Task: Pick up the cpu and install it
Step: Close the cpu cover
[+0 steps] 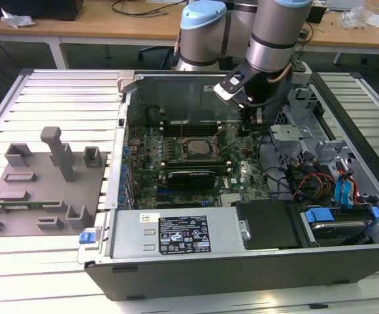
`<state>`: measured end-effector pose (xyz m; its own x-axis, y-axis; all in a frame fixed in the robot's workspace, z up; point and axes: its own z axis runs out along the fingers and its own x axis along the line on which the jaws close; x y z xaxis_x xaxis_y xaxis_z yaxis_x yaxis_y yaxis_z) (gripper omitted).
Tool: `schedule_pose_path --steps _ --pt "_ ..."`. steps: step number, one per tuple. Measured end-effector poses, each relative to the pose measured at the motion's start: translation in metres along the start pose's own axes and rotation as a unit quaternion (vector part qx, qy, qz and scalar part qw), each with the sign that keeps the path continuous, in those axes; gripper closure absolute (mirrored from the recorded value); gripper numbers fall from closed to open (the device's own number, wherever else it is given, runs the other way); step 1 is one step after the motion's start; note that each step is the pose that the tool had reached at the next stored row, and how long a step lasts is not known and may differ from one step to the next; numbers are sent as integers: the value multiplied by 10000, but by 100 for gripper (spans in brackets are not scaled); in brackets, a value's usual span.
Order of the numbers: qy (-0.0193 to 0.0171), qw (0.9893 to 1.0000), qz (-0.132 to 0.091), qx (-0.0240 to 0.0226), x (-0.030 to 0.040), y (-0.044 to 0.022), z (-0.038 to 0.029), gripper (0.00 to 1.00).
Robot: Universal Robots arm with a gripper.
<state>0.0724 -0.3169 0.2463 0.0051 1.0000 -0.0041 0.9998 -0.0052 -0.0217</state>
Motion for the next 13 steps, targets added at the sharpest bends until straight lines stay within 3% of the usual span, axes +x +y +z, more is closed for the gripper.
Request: schedule_pose_path --steps 9,13 --pt "0 10000 0 0 1 -181 9 89" --pt "1 10000 -1 -1 2 -199 10 89"
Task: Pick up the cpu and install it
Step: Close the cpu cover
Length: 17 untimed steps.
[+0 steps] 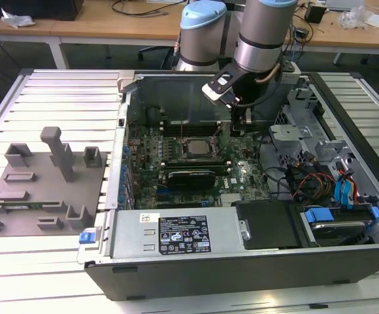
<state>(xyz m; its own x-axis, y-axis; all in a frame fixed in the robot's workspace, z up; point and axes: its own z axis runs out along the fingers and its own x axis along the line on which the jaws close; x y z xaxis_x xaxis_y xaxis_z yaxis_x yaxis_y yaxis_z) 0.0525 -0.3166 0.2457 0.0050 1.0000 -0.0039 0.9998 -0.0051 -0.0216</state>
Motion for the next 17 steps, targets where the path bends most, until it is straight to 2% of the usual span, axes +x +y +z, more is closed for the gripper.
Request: schedule_pose_path --steps 6,9,14,17 --pt "0 10000 0 0 0 -14 0 89" --pt "0 10000 1 -1 -1 -99 2 89" --pt "0 10000 1 -2 -1 -169 4 89" --pt "0 10000 2 -2 -1 -235 5 89"
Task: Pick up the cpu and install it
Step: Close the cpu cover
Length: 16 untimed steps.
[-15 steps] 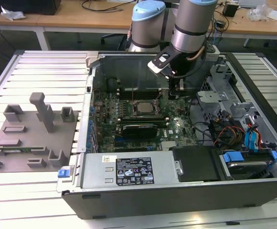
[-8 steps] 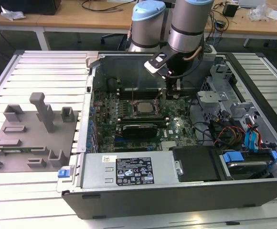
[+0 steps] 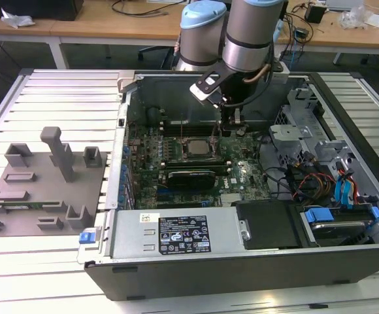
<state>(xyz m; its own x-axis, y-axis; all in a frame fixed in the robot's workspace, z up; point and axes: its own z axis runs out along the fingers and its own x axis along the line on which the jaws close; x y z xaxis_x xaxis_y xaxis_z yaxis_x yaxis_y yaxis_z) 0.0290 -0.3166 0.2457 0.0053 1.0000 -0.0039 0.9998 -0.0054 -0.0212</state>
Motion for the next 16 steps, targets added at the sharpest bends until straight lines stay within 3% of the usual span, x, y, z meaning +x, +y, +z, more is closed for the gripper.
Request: schedule_pose_path --steps 2,8,11,12,16 --pt "0 10000 2 0 -1 -37 1 89" --pt "0 10000 2 0 -1 -54 2 89" --pt "1 10000 2 -2 -1 -182 11 89" --pt "-3 10000 2 -2 -1 -257 26 89" --pt "-24 10000 2 3 -2 -339 85 89"
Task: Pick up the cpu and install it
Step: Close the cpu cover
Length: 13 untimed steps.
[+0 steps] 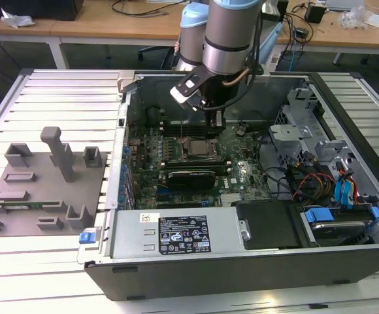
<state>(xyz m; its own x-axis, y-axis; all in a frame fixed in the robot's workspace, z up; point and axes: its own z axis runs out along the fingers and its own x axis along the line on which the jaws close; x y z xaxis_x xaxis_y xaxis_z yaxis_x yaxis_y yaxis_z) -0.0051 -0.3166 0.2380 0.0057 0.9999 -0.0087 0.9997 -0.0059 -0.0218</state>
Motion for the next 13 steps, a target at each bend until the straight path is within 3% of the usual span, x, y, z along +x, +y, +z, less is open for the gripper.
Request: schedule_pose_path --steps 6,11,13 --pt "-10 10000 0 2 -1 -84 32 89" --pt "-9 10000 -3 1 0 -86 34 89" --pt "-13 9999 -168 -1 0 -86 34 89"
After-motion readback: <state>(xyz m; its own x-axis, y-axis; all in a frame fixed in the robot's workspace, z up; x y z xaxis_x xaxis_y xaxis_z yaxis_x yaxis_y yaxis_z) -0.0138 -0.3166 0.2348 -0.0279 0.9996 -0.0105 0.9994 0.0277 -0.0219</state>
